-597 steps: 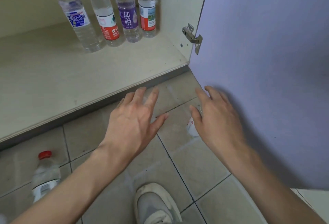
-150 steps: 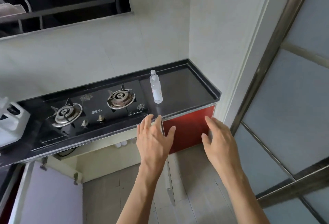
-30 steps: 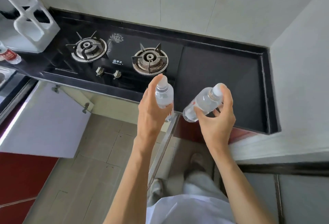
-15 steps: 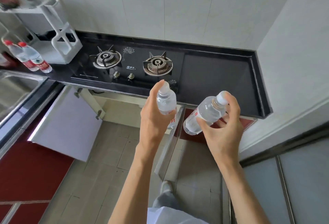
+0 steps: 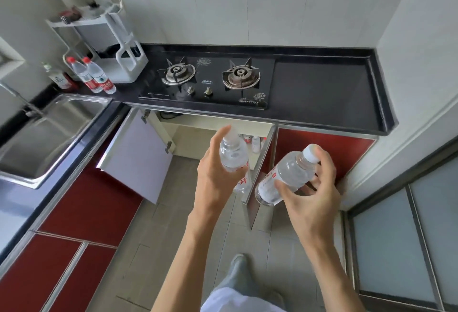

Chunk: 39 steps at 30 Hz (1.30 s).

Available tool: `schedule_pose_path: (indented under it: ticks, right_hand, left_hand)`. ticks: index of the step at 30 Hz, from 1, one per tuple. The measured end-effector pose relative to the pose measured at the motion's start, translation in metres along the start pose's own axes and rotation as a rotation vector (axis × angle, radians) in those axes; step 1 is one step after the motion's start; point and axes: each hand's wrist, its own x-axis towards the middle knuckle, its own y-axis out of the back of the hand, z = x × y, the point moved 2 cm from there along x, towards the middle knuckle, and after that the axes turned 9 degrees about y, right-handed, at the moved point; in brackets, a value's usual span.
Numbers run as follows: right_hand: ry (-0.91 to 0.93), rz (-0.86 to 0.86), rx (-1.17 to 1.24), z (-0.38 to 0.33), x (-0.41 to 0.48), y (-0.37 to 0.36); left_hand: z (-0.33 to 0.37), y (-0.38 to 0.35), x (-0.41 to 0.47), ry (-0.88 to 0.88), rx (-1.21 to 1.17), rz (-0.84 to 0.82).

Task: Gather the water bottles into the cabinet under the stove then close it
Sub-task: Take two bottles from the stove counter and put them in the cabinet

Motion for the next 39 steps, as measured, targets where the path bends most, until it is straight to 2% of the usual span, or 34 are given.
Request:
schedule_pose_path:
  ticks: [10,17,24,30,39]
  right_hand:
    - [-0.033,-0.069,-0.013,-0.017,-0.026,-0.095]
    - [-0.150,-0.065,-0.004,-0.020,-0.035,-0.205]
    - [-0.143,-0.045,-0.075,-0.031,-0.039,-0.297]
    - [-0.153,-0.017,-0.104,-0.037,-0.044,-0.340]
    - [-0.209,-0.007,-0.174,-0.019,-0.038,-0.367]
  left_hand:
    - [-0.055,0.089,0.013,0.093,-0.050,0.066]
    - [-0.117,0.165,0.079,0.148,-0.058,0.002]
    - [-0.164,0.218,0.131,0.123,-0.056,-0.088]
    - [-0.187,0.241,0.159,0.125,-0.059,-0.171]
    - [-0.206,0.237,0.197,0.132,-0.070,-0.229]
